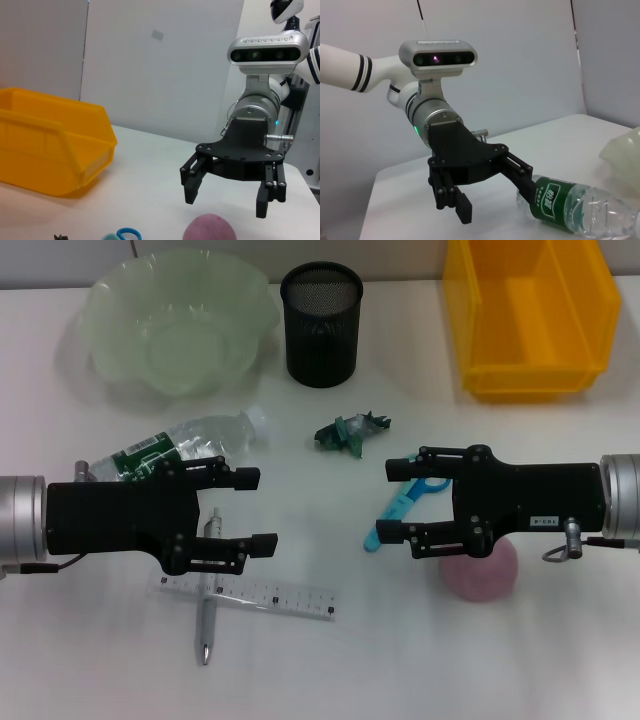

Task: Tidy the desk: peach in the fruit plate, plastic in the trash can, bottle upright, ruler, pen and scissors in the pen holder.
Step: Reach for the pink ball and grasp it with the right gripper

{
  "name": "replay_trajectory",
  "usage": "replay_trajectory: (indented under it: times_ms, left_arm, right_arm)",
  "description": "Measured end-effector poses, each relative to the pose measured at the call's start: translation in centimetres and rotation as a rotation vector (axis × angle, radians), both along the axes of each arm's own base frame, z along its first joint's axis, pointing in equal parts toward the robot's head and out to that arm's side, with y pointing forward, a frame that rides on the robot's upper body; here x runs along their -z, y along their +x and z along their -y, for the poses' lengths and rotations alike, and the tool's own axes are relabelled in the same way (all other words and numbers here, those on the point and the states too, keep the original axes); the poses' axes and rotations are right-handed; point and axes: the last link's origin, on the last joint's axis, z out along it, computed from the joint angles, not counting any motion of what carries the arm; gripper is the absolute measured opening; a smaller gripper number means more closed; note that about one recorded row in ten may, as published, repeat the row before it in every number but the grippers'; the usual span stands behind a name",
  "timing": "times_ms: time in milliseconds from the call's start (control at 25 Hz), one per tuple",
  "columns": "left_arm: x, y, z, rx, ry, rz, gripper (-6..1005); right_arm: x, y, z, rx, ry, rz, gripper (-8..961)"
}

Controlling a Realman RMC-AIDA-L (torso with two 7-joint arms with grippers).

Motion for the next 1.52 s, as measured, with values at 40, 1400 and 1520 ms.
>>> replay_trajectory:
  times_ms: [40, 1400, 1520]
  left_arm:
    - [0.0, 0.0, 0.0, -0.001, -0.001, 0.000, 826]
    - [0.3, 0.5, -0.1, -0.001, -0.004, 0.011, 807]
    - [0.4, 0.6, -0.1, -0.012, -0.009, 0.017, 806]
  right_arm:
    - [0.0, 0.0, 0.0, 0.000, 0.000, 0.000, 777]
    - [-8.7, -0.7, -2.7, 0.057, -0.172, 0.460, 776]
    - [-8.2, -0.8, -3.0, 0.040, -0.188, 0.517, 776]
